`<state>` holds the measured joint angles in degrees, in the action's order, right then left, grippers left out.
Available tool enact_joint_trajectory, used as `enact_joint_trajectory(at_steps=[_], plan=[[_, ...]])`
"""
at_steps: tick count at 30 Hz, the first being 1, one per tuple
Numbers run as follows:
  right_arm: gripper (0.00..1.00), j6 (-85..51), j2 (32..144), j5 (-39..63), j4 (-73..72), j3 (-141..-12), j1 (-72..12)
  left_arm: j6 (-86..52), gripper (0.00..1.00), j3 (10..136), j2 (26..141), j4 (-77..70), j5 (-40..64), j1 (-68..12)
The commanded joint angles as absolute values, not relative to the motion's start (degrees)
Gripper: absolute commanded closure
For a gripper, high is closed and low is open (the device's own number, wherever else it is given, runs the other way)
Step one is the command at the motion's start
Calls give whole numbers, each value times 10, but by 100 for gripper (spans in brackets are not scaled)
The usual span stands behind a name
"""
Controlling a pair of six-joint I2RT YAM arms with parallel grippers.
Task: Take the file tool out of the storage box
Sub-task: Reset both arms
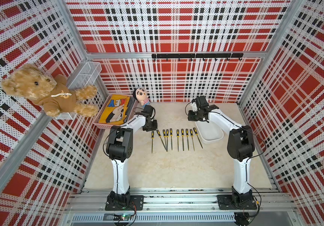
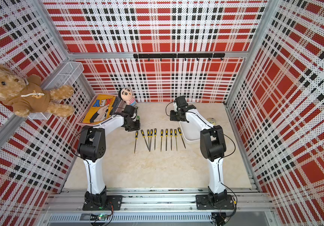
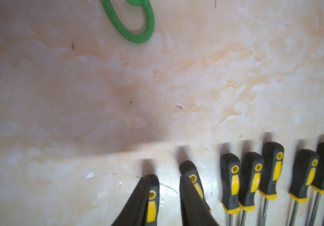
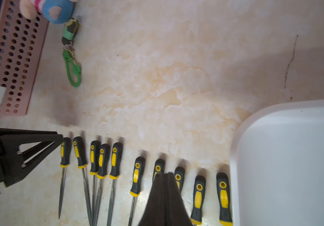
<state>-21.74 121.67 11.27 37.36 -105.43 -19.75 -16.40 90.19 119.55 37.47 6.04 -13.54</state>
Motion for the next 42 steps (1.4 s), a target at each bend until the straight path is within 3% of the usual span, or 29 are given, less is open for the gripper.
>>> enact_joint_trajectory(at_steps=[1, 17, 24, 27, 28, 30, 33, 36, 41, 42], plan=[[100, -225, 1236, 67, 413, -1079, -195, -160, 66, 911, 1174, 370, 68, -133], [100, -218, 1246, 23, 434, -1062, -174, -161, 65, 881, 1131, 322, 91, -81], [94, -217, 1236, 18, 430, -1052, -171, -157, 62, 877, 1117, 310, 83, -67], [83, -213, 1201, 22, 391, -1028, -171, -161, 61, 854, 1098, 264, 95, -42], [74, -214, 1180, 24, 370, -1014, -170, -165, 60, 836, 1086, 237, 99, -30], [49, -209, 1134, 24, 323, -981, -170, -171, 57, 800, 1053, 172, 107, -3], [3, -205, 1047, 1, 226, -899, -168, -178, 54, 718, 984, 50, 82, 34], [0, -199, 965, -33, 139, -809, -158, -179, 42, 628, 919, -58, 58, 68], [0, -216, 875, -74, 69, -689, -110, -199, 1, 528, 868, -133, -49, 105], [0, -222, 859, -74, 56, -668, -96, -198, 1, 513, 864, -155, -52, 109]])
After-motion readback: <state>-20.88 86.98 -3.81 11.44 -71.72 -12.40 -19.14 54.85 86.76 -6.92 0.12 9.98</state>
